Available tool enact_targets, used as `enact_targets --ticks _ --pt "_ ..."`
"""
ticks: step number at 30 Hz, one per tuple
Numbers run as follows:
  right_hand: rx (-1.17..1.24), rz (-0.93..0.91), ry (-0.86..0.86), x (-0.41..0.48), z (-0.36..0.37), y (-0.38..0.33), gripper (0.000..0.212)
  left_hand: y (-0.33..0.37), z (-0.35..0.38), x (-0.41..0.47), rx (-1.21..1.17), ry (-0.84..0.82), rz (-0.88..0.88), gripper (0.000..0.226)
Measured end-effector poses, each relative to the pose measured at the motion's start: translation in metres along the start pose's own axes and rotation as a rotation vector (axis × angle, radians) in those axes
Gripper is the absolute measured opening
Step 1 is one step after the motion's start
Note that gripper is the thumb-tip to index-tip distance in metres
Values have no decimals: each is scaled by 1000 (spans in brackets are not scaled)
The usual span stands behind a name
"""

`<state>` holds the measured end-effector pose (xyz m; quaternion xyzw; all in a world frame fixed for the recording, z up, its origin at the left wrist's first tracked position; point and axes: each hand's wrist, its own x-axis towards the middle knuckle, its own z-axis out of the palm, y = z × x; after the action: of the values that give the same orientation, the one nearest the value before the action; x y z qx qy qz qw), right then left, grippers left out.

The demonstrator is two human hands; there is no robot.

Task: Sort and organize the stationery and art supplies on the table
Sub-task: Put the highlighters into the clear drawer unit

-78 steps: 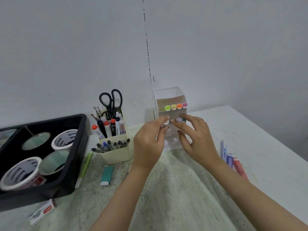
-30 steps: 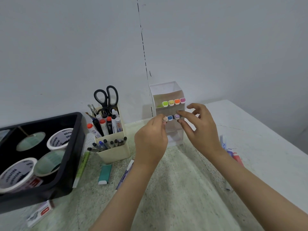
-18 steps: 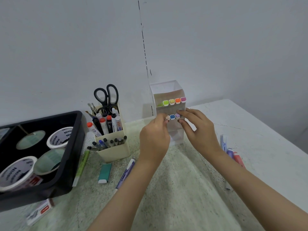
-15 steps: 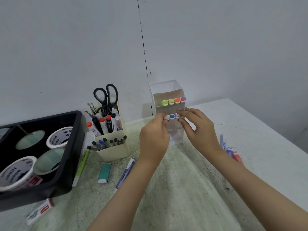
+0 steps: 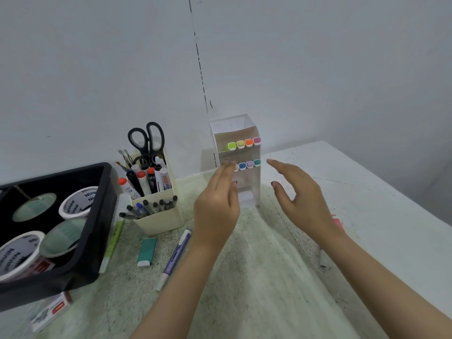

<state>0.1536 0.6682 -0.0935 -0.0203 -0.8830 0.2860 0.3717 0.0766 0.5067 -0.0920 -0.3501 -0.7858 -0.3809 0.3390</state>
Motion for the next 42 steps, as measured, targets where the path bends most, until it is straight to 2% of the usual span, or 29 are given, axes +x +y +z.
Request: enact_targets --ticks 3,7,10,13,17,20,25,28,33,39,42 --pt "-88 167 26 -22 -20 11 35 7 3 -15 24 33 107 27" --pt "-346 466 -73 -54 -51 30 27 20 17 -36 -59 -82 153 22" --pt "-487 626 -111 -76 -65 37 23 33 34 -44 -151 -212 49 20" --pt "-540 711 -148 -87 -71 39 35 49 48 -44 -190 -426 -95 20" --pt "-505 718 -112 -91 -73 36 28 69 66 -37 -165 -618 -178 24" --pt "-413 711 -22 -90 -75 27 14 81 78 -34 -161 -674 -210 27" --pt "-305 689 89 -88 -79 19 9 86 88 -31 -111 -718 -249 37" --pt "-194 682 145 -85 -82 17 11 83 86 -28 -97 -706 -195 33" --pt "-25 664 218 -78 -83 11 21 78 84 -25 -117 -703 -70 40" --pt "67 681 257 -82 -79 13 24 77 90 -25 -113 -781 86 29" --pt "81 657 277 -83 -81 12 29 74 91 -25 -89 -796 98 36"
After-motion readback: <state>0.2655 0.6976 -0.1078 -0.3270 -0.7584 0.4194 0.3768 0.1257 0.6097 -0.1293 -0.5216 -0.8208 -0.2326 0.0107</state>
